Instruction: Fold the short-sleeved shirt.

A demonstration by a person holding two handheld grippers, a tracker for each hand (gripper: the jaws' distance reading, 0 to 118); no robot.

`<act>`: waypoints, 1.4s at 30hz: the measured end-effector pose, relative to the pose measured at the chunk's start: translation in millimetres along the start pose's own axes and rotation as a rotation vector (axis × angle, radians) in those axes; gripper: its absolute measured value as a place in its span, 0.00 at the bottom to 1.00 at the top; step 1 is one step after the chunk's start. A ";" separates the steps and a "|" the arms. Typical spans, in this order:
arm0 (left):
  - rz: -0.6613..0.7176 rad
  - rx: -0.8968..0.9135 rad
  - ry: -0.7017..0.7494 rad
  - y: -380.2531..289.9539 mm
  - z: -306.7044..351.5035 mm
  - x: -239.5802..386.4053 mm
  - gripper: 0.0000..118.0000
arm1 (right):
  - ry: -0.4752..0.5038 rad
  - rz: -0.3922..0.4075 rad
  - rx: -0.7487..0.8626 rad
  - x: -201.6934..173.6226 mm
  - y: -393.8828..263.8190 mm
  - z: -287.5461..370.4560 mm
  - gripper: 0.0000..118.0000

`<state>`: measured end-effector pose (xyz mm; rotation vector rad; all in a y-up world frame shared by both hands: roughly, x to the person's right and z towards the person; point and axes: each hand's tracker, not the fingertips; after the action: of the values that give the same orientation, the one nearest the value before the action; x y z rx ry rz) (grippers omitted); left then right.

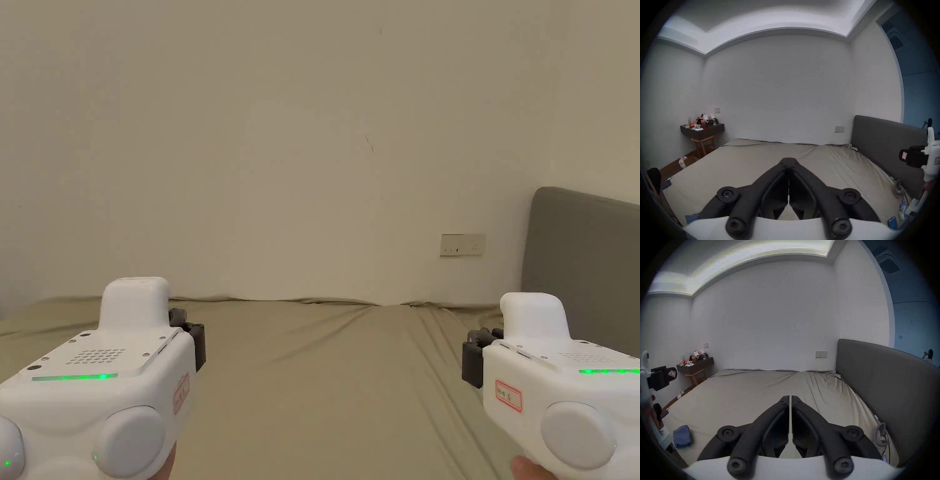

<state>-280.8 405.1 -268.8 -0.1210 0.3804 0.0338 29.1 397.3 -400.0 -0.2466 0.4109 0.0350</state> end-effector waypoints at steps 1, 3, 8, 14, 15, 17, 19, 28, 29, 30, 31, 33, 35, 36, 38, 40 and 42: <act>0.002 0.002 -0.001 2.9 2.2 0.8 0.00 | 0.002 0.003 0.004 -1.2 1.2 0.7 0.04; -0.005 0.005 0.001 3.9 3.6 4.9 0.00 | -0.003 0.017 0.014 -3.8 3.0 1.9 0.04; -0.021 -0.003 -0.015 4.8 5.7 10.4 0.00 | 0.004 0.034 0.024 -9.8 7.1 6.6 0.05; -0.004 -0.010 -0.048 7.5 10.3 13.1 0.00 | 0.003 0.034 0.027 -10.7 9.3 8.6 0.05; -0.012 -0.006 -0.043 8.3 10.7 14.4 0.00 | -0.001 0.036 0.029 -10.5 9.8 8.9 0.05; -0.016 -0.003 -0.041 9.1 11.2 13.2 0.00 | -0.003 0.036 0.031 -10.4 11.1 9.2 0.05; -0.014 -0.006 -0.043 10.0 11.5 13.8 0.00 | -0.002 0.032 0.033 -10.4 12.2 9.7 0.05; -0.031 0.034 -0.050 24.7 26.0 13.2 1.00 | -0.002 0.047 0.050 -23.5 9.5 -0.3 1.00; -0.033 0.041 -0.048 24.1 26.0 11.4 1.00 | -0.004 0.049 0.054 -25.4 7.6 -2.2 1.00; -0.036 0.052 -0.046 24.1 28.8 11.9 1.00 | -0.005 0.051 0.056 -27.2 5.4 -4.7 1.00; -0.035 0.061 -0.039 23.7 31.4 12.4 1.00 | -0.021 0.058 0.061 -27.4 7.8 -2.4 1.00; -0.032 0.060 -0.033 24.3 23.8 9.1 1.00 | -0.022 0.081 0.060 -22.1 17.8 10.1 1.00; -0.021 0.045 -0.027 22.7 19.9 6.9 1.00 | -0.016 0.079 0.058 -22.7 17.8 10.6 1.00; -0.005 0.028 -0.035 22.0 19.7 5.2 1.00 | -0.006 0.068 0.043 -24.3 19.4 11.9 1.00; 0.005 0.014 -0.031 20.4 18.7 4.0 1.00 | 0.006 0.057 0.046 -25.1 19.2 11.9 1.00; -0.002 0.009 -0.015 19.6 19.0 4.6 1.00 | 0.012 0.047 0.046 -26.0 19.7 11.5 1.00; -0.021 0.000 -0.005 19.5 19.9 5.1 1.00 | 0.003 0.025 0.038 -26.5 22.2 11.8 1.00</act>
<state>-269.8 427.0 -254.6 -0.1244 0.3741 0.0134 7.6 422.1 -384.0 -0.2036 0.4172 0.0516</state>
